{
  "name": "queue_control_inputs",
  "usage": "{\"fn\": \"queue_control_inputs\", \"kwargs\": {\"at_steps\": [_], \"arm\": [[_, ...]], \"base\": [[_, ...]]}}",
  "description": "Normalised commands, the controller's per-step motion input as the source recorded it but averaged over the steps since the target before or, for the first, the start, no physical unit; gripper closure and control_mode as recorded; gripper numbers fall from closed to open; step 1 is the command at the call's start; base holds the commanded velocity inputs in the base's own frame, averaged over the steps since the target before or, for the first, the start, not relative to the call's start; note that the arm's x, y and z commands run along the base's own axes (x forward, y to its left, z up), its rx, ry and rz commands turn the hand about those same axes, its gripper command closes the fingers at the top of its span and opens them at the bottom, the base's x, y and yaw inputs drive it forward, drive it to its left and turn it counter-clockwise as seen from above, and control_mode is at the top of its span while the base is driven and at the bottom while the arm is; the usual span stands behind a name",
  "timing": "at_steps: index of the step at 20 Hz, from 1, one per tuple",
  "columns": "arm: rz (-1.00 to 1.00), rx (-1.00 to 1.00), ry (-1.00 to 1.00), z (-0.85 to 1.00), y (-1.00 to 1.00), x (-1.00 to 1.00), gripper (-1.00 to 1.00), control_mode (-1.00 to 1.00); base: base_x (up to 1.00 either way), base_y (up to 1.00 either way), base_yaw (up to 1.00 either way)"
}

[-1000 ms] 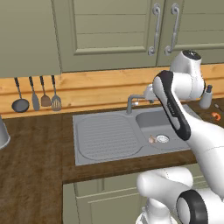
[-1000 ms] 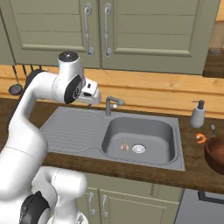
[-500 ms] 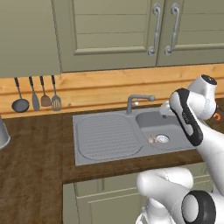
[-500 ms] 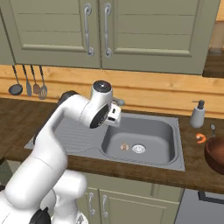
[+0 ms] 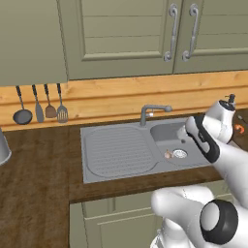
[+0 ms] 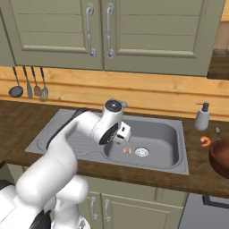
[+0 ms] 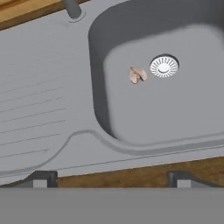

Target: Pick the garlic from the sink and place it in the bowl. Then pick the bowl and place it in the microwave. Then close the microwave door and press the start button.

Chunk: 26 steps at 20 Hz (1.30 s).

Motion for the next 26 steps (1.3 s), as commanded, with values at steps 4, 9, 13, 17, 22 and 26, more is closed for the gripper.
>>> {"fn": "queue_control_inputs", "kwargs": {"at_steps": [4, 9, 13, 17, 22, 26], "arm": [[-0.14, 0.1, 0.08, -0.49, -0.48, 0.32, -1.0, -1.0], [-0.08, 0.12, 0.12, -0.35, -0.48, 0.35, -1.0, -1.0], [-0.12, 0.12, 0.11, -0.24, -0.2, 0.33, -1.0, -1.0], [-0.07, 0.05, 0.03, -0.27, 0.0, 0.34, -1.0, -1.0], [0.0, 0.0, 0.0, -0.42, 0.1, 0.19, -1.0, -1.0], [-0.01, 0.0, 0.0, -0.45, 0.3, 0.22, -1.0, -1.0]], "base": [[0.0, 0.0, 0.0], [0.0, 0.0, 0.0], [0.0, 0.0, 0.0], [0.0, 0.0, 0.0], [0.0, 0.0, 0.0], [0.0, 0.0, 0.0]]}}
